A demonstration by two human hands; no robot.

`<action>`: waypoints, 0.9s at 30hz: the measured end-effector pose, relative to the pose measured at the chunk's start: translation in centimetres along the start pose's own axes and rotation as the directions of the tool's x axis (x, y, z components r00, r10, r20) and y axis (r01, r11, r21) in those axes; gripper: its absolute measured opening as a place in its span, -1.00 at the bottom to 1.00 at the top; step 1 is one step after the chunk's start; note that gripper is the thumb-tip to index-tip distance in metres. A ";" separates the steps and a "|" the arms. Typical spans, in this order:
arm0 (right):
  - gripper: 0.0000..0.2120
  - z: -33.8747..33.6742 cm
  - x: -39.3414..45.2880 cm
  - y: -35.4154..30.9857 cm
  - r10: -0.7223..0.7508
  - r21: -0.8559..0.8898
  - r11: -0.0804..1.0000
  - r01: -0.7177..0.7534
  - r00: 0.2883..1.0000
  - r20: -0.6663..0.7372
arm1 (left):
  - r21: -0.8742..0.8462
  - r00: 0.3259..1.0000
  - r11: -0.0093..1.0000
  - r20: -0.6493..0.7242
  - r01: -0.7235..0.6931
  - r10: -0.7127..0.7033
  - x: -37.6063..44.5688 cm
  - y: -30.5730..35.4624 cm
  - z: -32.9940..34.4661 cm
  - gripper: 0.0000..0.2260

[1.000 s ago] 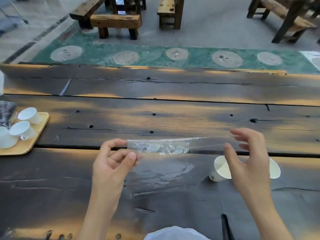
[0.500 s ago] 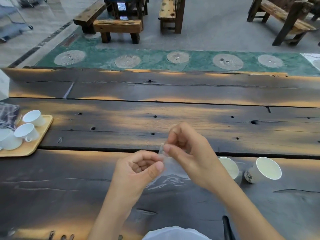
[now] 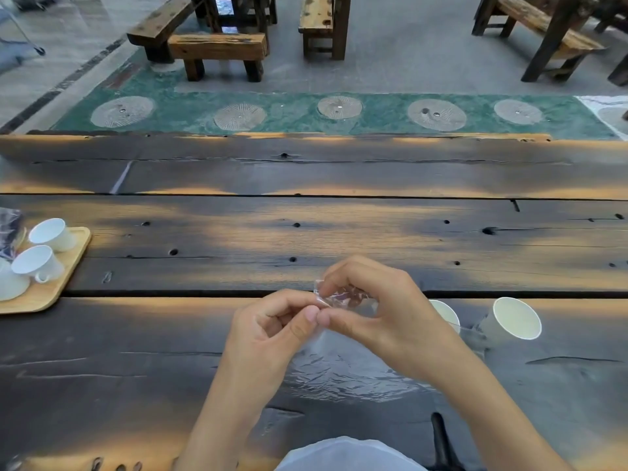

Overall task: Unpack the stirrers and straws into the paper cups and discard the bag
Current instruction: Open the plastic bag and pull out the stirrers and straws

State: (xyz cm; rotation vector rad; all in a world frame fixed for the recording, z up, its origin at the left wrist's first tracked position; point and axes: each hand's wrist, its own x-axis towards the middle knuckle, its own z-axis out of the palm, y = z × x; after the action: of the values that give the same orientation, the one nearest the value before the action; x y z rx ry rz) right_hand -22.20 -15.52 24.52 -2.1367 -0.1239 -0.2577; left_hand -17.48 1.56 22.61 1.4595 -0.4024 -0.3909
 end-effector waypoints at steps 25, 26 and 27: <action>-0.84 0.8 0.3 -1.0 0.214 0.294 0.937 -0.189 0.975 -0.058 | 0.178 0.998 0.983 0.057 -0.038 0.028 0.3 -0.2 0.3 -0.95; -0.83 0.4 0.3 -1.0 0.216 0.298 0.936 -0.188 0.974 -0.066 | 0.175 0.998 0.984 0.057 -0.037 0.027 0.3 -0.2 0.2 -0.93; -0.80 0.1 0.2 -0.9 0.219 0.308 0.933 -0.186 0.973 -0.075 | 0.161 0.998 0.986 0.054 -0.029 0.020 0.3 -0.2 0.0 -0.91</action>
State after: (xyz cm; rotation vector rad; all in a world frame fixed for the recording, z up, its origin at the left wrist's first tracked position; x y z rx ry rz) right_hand -22.12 -14.98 25.26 -1.8129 0.1160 -0.2175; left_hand -17.28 1.38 22.42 1.6035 -0.5032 -0.3840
